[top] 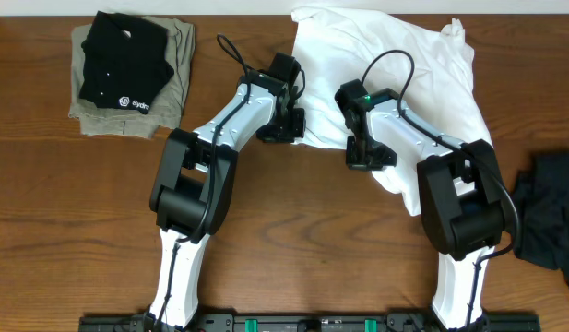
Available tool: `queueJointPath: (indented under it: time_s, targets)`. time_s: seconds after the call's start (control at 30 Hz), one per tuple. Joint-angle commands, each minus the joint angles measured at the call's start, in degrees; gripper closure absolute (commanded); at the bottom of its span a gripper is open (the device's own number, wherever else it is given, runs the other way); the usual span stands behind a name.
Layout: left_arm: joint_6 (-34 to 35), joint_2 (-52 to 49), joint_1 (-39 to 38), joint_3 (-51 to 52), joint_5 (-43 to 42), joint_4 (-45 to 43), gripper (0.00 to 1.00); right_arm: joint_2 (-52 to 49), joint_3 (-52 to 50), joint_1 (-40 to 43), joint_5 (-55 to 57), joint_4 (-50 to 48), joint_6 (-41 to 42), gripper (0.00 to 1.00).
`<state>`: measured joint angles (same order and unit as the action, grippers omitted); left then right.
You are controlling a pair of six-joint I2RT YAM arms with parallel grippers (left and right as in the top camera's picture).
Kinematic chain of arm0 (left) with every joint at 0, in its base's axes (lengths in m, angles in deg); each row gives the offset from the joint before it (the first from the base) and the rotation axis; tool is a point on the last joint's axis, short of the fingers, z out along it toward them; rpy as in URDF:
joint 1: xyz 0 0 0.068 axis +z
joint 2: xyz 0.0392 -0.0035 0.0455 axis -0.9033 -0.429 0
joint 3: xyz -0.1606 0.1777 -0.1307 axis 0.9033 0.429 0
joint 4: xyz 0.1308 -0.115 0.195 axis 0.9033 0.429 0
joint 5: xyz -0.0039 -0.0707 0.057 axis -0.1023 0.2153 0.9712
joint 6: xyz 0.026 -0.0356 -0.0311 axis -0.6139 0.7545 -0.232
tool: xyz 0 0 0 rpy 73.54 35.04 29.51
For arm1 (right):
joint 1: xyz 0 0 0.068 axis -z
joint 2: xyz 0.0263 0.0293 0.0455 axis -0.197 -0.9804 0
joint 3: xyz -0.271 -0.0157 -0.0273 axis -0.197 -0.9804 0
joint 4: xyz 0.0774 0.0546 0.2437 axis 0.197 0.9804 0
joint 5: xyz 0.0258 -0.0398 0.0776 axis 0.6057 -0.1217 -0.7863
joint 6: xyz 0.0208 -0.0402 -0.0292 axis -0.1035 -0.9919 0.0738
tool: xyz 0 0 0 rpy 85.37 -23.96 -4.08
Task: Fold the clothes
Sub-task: 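Pull the hem down toward the robot with both grippers, flattening the shirt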
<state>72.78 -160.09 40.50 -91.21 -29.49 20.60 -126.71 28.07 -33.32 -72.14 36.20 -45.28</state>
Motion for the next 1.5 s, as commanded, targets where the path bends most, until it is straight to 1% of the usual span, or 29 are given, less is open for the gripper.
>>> queueJointPath:
  time_s: [0.0, 0.33, 0.43, 0.57, 0.67, 0.93, 1.17, 1.23, 1.47]
  targets:
    - [0.5, -6.0, -0.2, 2.6, 1.6, 2.4, 0.94, 1.1, 0.4, 0.9, 1.0, 2.3, 0.0, 0.99]
    - [0.5, -3.9, 3.9, 2.6, 1.7, 9.6, 0.94, 14.1, 0.4, 2.3, 0.8, 13.5, 0.0, 0.99]
    - [0.5, -3.9, 6.4, 2.6, 1.7, 12.5, 0.94, 18.2, 0.4, 3.0, 0.7, 17.5, 0.0, 0.99]
    - [0.5, -3.7, 9.9, 2.6, 1.9, 15.2, 0.94, 21.9, 0.4, 3.8, 0.3, 20.8, -2.2, 0.99]
    - [0.2, -3.5, 12.7, 2.6, 1.8, 16.8, 0.94, 24.5, 0.4, 4.9, 0.6, 22.5, -2.3, 0.99]
    - [-0.4, -3.3, 19.3, 2.6, 1.9, 20.0, 0.94, 28.9, 0.4, 11.8, 0.5, 23.3, -2.8, 0.99]
    - [-0.4, -3.1, 24.5, 2.6, 1.9, 21.7, 0.94, 29.0, 0.4, 16.7, -0.5, 23.8, -7.7, 0.99]
    - [-0.4, -2.9, 25.8, 2.6, 1.9, 22.4, 0.94, 29.0, 0.4, 17.3, -1.8, 22.9, -8.4, 0.99]
    - [-0.6, -0.1, 28.1, 2.6, 1.9, 24.6, 0.94, 28.9, 0.4, 17.4, -12.0, 18.9, -16.2, 0.99]
